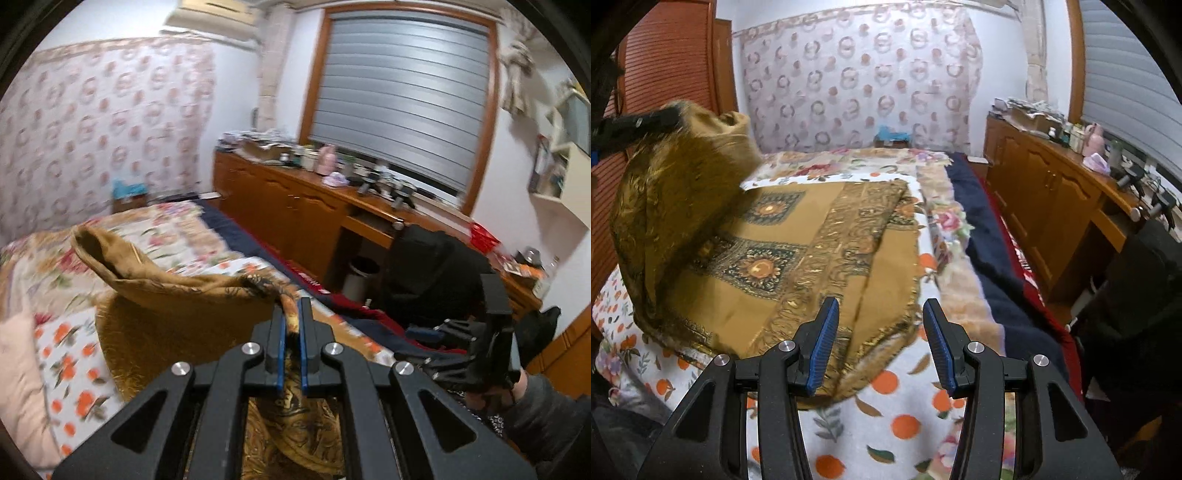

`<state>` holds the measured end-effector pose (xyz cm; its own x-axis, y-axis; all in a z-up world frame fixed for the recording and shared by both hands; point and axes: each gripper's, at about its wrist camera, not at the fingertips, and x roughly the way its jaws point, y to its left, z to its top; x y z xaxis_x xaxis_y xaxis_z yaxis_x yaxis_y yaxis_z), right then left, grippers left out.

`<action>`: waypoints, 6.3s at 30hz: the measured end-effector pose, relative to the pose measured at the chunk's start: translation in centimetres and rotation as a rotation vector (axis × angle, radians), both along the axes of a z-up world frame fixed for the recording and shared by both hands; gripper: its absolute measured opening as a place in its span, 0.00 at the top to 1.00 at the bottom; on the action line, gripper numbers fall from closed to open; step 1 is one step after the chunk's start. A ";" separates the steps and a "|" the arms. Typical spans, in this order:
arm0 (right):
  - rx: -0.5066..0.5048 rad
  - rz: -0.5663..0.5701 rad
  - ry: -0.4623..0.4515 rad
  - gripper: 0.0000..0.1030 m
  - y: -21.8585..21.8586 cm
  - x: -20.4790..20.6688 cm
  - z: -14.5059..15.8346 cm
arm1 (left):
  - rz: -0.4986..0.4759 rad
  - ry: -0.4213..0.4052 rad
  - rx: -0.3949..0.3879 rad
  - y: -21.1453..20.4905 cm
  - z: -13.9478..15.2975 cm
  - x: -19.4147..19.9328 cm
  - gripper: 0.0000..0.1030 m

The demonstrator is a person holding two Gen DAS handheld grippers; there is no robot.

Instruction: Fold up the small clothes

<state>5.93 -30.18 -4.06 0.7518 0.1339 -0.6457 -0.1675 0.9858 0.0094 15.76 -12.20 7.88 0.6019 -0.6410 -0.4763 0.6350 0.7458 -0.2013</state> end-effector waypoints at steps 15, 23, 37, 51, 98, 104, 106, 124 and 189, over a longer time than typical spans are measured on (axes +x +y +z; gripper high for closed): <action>0.032 -0.020 0.026 0.54 -1.5 0.1 -1.3 | -0.041 0.177 0.222 -4.9 -7.1 1.9 0.81; 0.043 0.003 0.019 0.54 -0.5 1.8 -0.7 | 0.016 0.195 0.241 -1.0 -9.0 1.4 0.67; 0.080 0.205 0.021 0.53 8.5 3.4 0.6 | 0.117 0.199 0.186 6.2 -10.2 -0.2 0.64; -0.077 0.340 0.111 0.48 17.3 5.0 -3.2 | 0.214 0.304 0.257 8.7 -16.9 0.3 0.64; 0.077 0.044 0.047 0.62 0.8 5.1 -0.8 | 0.260 0.207 0.193 9.3 -15.1 -0.6 0.60; 0.075 0.098 0.143 0.63 2.3 8.4 -3.3 | 0.259 0.162 0.185 8.2 -13.8 -1.7 0.60; 0.058 0.119 0.158 0.80 2.7 9.0 -3.7 | 0.254 0.158 0.177 8.0 -13.8 -1.8 0.60; -0.015 0.058 0.050 0.96 1.2 9.1 -2.2 | 0.220 0.130 0.170 7.0 -12.8 -4.2 0.60; 0.132 0.111 -0.001 0.97 2.0 0.5 0.8 | 0.046 0.158 -0.050 6.1 -8.4 -6.6 0.98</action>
<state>6.43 -28.19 -3.25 0.7283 0.2992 -0.6164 -0.2749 0.9516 0.1371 9.16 -6.08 -0.50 0.5516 -0.6394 -0.5356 0.5577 0.7602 -0.3332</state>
